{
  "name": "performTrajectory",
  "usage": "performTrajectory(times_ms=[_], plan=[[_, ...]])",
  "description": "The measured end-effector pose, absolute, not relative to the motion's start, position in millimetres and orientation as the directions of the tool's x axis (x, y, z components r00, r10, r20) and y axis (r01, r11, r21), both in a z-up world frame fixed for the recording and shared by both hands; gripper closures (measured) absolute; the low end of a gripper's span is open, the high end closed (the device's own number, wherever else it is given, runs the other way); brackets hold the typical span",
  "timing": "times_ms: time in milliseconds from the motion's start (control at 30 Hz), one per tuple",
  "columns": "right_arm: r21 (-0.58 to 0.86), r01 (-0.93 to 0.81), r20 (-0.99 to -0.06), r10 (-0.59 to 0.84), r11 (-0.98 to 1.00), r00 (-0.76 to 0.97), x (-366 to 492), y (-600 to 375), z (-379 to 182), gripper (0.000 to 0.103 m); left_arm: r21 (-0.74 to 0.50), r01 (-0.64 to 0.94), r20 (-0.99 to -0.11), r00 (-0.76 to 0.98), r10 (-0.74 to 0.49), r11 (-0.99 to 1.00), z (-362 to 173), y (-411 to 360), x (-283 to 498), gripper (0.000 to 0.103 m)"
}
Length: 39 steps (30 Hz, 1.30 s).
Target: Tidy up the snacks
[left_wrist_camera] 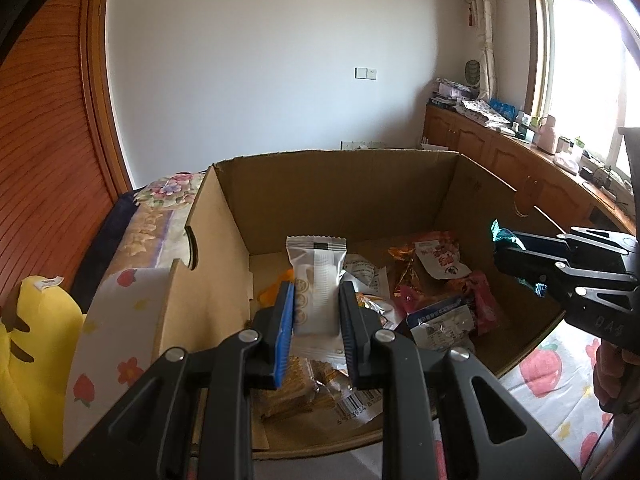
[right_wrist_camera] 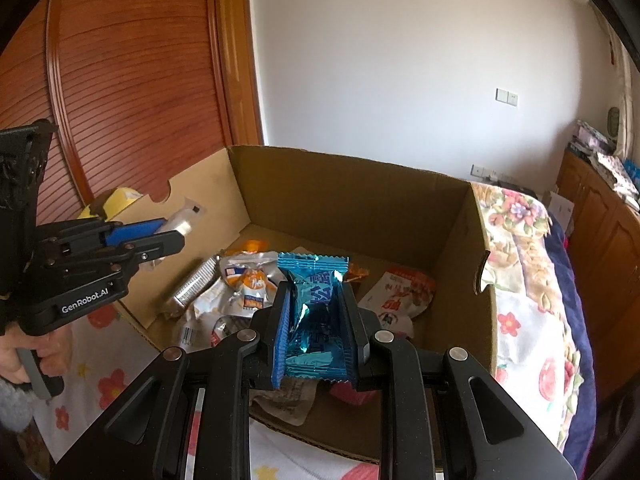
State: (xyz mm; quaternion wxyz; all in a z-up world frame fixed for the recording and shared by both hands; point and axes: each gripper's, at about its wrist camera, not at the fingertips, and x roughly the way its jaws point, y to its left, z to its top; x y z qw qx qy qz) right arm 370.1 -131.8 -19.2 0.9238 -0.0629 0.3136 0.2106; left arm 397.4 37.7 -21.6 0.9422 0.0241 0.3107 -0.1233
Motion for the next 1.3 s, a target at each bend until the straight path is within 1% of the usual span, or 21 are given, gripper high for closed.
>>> performTrajectory(times_ms=[100, 167, 233, 500, 800, 933, 1200, 1300], plan=[[0.021, -0.426, -0.609, 0.35, 0.904, 0.712, 370.1, -131.6, -20.2, 0.081, -0.034, 0.238, -0.59, 0.779, -0.212, 0.971, -22.3, 41.1, 397.8, 0.078], [0.029, -0.428, -0.612, 0.355, 0.903, 0.707, 370.3, -131.5, -20.9, 0.077, -0.014, 0.23, -0.594, 0.781, -0.193, 0.973, -20.5, 39.0, 396.1, 0.071], [0.047, -0.429, -0.616, 0.364, 0.902, 0.699, 369.9, -131.8, -20.1, 0.065, -0.016, 0.238, -0.587, 0.784, -0.201, 0.971, -17.1, 37.5, 391.8, 0.057], [0.048, -0.431, -0.587, 0.375, 0.901, 0.718, 339.4, -132.9, -2.2, 0.065, -0.004, 0.217, -0.563, 0.806, -0.182, 0.976, 4.6, 40.3, 355.2, 0.056], [0.033, -0.407, -0.558, 0.355, 0.913, 0.75, 268.2, -140.0, 19.3, 0.065, 0.012, 0.2, -0.526, 0.835, -0.164, 0.98, 34.9, 42.8, 276.3, 0.055], [0.052, -0.392, -0.541, 0.356, 0.918, 0.762, 234.0, -146.6, 28.4, 0.064, 0.017, 0.199, -0.514, 0.842, -0.162, 0.98, 42.2, 45.9, 246.5, 0.055], [0.042, -0.348, -0.52, 0.318, 0.937, 0.793, 181.1, -156.3, 35.7, 0.06, 0.022, 0.204, -0.495, 0.853, -0.166, 0.979, 47.8, 39.6, 194.2, 0.054], [0.032, -0.326, -0.514, 0.295, 0.945, 0.805, 163.4, -159.6, 34.9, 0.056, 0.002, 0.213, -0.498, 0.847, -0.183, 0.977, 48.3, 38.9, 178.4, 0.053]])
